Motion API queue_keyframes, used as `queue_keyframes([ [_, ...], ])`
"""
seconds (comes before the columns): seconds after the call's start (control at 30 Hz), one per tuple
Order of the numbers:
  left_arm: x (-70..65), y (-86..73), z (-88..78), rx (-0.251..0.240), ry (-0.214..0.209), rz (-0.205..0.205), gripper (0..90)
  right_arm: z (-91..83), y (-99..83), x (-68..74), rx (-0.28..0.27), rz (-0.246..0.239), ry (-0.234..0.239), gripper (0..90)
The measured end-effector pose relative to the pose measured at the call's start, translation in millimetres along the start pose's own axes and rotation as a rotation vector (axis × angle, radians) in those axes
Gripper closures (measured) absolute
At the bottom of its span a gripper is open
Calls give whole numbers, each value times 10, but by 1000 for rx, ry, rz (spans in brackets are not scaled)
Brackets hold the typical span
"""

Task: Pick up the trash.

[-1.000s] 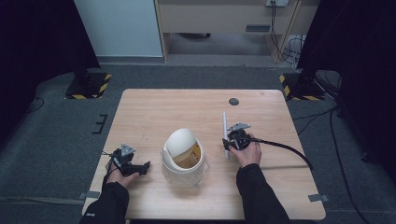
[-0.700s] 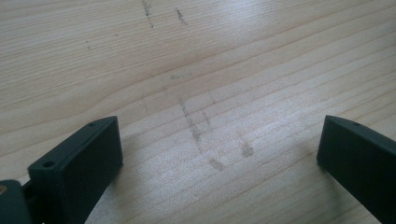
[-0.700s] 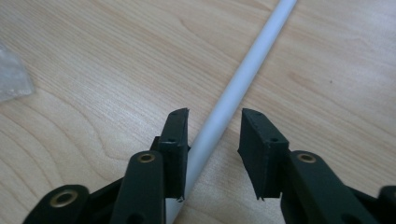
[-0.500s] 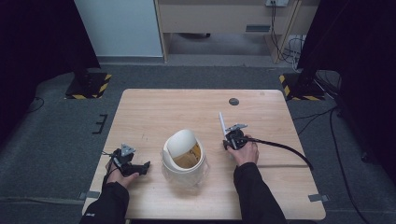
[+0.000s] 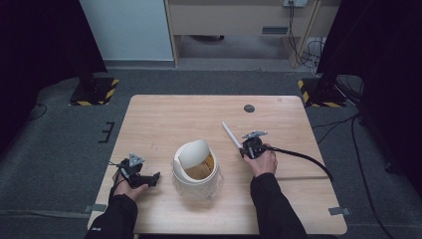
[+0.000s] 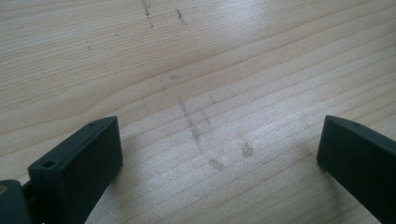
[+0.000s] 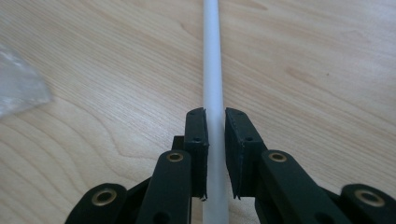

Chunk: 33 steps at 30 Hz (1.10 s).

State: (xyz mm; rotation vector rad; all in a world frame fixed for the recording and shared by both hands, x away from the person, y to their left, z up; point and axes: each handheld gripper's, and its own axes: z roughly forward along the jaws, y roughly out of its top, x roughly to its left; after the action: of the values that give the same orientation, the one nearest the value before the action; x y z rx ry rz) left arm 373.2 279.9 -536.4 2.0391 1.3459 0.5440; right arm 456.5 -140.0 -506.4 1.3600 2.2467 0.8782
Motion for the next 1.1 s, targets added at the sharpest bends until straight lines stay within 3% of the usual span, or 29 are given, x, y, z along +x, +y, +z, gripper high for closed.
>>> queue_keyframes([
  [0.2, -2, 0, 0, 0, 0, 1, 0, -216, 41, -43, -60, 14, 34, 798],
  [0.37, -3, -1, -1, 0, -1, 2, 0, -436, 63, -97, -143, 16, 74, 797],
  [0.77, -2, 1, -6, -2, 2, -7, 6, -951, -12, -205, -305, 32, 152, 797],
  [0.9, 0, 11, -14, 2, 3, -7, 47, -1061, -47, -209, -350, 36, 175, 797],
  [1.1, 3, 40, -56, 14, 0, -41, 136, -1257, -69, -285, -432, 55, 195, 799],
])
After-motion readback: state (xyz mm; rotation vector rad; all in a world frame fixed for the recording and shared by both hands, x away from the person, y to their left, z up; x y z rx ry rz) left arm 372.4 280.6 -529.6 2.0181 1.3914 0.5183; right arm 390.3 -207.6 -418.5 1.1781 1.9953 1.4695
